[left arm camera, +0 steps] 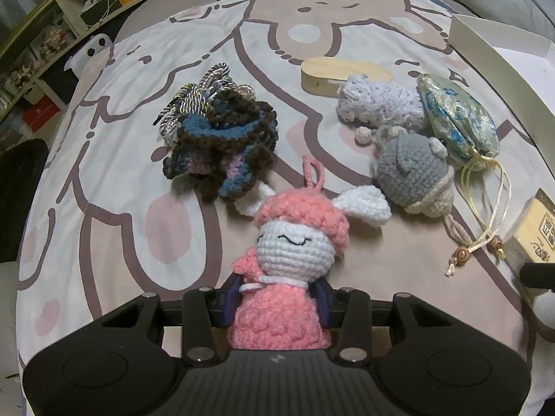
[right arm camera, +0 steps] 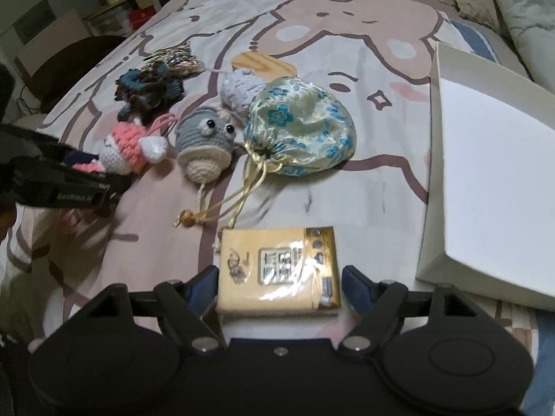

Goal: Organize objects
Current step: 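Lift the bunny with the left gripper while the right gripper carries the tissue pack toward the white box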

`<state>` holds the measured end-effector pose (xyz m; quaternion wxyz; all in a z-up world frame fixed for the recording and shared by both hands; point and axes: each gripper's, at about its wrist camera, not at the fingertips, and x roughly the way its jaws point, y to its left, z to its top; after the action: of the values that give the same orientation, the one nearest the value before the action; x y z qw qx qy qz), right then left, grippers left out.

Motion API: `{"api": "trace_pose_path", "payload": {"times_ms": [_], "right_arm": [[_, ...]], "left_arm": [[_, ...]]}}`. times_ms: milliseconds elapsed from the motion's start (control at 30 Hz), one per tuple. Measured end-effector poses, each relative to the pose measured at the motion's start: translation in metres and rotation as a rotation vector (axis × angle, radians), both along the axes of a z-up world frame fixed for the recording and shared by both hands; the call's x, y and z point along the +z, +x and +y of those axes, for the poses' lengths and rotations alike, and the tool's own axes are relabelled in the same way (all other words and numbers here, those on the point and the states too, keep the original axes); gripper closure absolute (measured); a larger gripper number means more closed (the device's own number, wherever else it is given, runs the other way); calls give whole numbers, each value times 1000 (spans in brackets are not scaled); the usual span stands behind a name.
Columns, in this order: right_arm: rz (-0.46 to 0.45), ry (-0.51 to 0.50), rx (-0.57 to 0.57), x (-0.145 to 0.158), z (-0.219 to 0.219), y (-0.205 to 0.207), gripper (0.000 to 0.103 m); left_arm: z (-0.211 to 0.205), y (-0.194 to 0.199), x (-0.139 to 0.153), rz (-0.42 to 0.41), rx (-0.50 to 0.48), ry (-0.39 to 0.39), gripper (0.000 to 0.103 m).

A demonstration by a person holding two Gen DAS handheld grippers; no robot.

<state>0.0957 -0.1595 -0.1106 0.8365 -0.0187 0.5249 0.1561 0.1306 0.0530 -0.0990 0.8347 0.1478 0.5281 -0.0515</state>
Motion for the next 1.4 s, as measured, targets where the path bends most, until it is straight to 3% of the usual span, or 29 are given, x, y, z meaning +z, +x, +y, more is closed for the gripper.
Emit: {"api": "trace_pose_path", "payload": {"times_ms": [67, 300, 633, 867, 1133, 1400], "right_arm": [[21, -7, 9, -6, 1, 2, 29], [-70, 11, 8, 16, -4, -7, 29], [-218, 53, -80, 59, -24, -11, 29], [-270, 52, -119, 78, -29, -9, 29], [-282, 32, -144, 92, -44, -9, 29], [-294, -5, -226, 106, -90, 0, 29]], "left_arm": [[1, 0, 1, 0, 11, -8, 59], [7, -7, 15, -22, 72, -87, 61], [12, -24, 53, -150, 172, -184, 61], [16, -34, 80, -234, 222, -241, 61], [-13, -29, 97, -254, 173, -280, 61], [-75, -11, 116, -289, 87, -333, 61]]}}
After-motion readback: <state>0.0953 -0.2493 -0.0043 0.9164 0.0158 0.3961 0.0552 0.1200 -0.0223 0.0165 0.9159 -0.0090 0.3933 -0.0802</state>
